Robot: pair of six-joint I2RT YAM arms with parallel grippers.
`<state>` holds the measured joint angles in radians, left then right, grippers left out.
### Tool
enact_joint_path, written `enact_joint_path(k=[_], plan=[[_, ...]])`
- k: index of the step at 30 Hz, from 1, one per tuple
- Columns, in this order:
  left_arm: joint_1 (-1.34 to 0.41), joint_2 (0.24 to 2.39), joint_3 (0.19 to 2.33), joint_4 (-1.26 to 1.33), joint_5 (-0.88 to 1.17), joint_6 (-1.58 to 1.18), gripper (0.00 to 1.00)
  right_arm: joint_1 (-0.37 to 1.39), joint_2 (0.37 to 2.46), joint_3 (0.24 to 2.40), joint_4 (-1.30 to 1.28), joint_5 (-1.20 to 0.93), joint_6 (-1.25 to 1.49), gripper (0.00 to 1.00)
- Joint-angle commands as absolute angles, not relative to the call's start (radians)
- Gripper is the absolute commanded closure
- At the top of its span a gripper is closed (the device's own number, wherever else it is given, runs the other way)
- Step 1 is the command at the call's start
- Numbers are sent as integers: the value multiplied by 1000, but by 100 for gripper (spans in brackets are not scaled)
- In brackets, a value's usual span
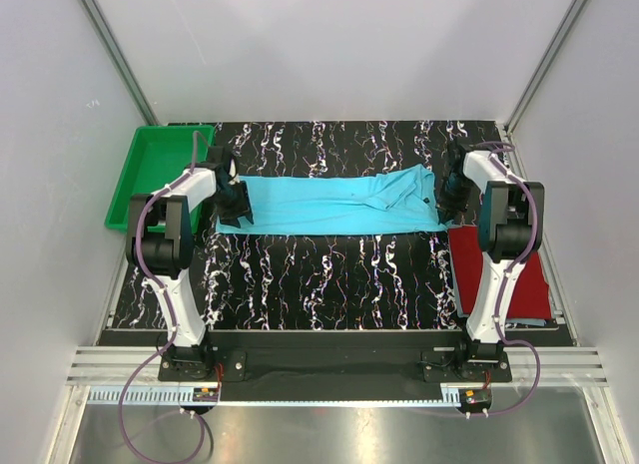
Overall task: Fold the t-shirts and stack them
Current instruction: Fold the tshirt
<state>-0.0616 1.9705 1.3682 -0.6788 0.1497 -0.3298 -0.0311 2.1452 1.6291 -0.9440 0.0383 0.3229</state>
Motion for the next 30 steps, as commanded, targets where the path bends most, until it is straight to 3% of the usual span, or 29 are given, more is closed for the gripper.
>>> enact_joint_path(k=[1,3,10,17,24,30], plan=[[-58,1999,1336,-693,103,-288,51,-60,2134,1595,-956,193,310,95],[-61,1988,1333,-695,107,-285,51,-60,2132,1600,-954,186,302,91],[-100,1879,1319,-718,158,-305,47,-58,2051,1643,-979,143,302,58],[-143,1729,1318,-729,236,-339,41,-54,1985,1695,-945,-128,385,34],[-234,1718,1341,-556,477,-483,37,-54,2023,1773,-830,-255,463,32],[-357,1850,1333,-177,663,-771,37,-55,2123,1880,-729,-342,502,37]])
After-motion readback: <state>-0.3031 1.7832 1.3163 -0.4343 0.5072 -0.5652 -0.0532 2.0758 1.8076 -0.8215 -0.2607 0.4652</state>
